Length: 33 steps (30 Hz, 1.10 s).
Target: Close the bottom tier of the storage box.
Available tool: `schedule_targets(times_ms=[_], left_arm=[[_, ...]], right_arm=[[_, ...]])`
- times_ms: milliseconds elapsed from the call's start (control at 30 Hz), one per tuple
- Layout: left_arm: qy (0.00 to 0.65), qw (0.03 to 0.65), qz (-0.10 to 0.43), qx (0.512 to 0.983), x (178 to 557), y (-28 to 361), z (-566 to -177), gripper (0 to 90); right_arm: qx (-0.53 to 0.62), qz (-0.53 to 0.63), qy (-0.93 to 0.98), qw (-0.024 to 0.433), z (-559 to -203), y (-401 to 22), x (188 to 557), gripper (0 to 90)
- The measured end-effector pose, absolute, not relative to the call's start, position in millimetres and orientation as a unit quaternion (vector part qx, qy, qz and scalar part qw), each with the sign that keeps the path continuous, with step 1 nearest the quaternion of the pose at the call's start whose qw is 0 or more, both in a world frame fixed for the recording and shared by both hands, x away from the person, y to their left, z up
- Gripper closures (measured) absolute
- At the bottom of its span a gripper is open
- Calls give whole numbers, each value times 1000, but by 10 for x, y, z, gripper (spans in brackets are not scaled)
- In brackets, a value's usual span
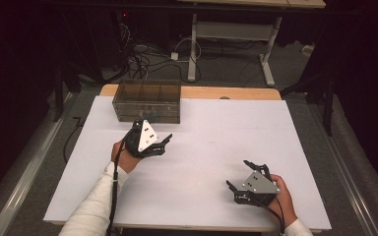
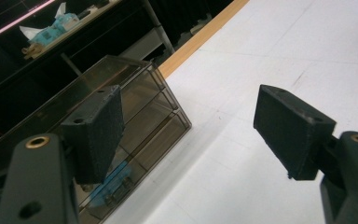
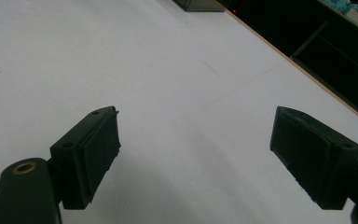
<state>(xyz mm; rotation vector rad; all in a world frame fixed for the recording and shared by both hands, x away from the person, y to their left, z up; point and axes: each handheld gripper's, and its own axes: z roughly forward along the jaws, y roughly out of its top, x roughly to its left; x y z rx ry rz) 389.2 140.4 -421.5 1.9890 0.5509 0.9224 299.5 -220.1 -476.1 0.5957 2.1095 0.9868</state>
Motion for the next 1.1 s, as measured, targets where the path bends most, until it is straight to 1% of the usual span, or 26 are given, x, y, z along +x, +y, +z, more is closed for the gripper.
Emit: schedule_targets(times_ms=[100, 167, 1100], left_arm=[[216, 427, 368, 797, 3870, 1385, -4211, 232], [213, 427, 368, 798, 3859, 1370, -4207, 211], [174, 436, 363, 805, 3645, 1226, -4155, 211]], right_arm=[[231, 382, 819, 361, -4761, -2199, 2994, 166], [230, 382, 819, 361, -4761, -2201, 2994, 166], [229, 381, 819, 363, -4758, -2205, 2962, 166]])
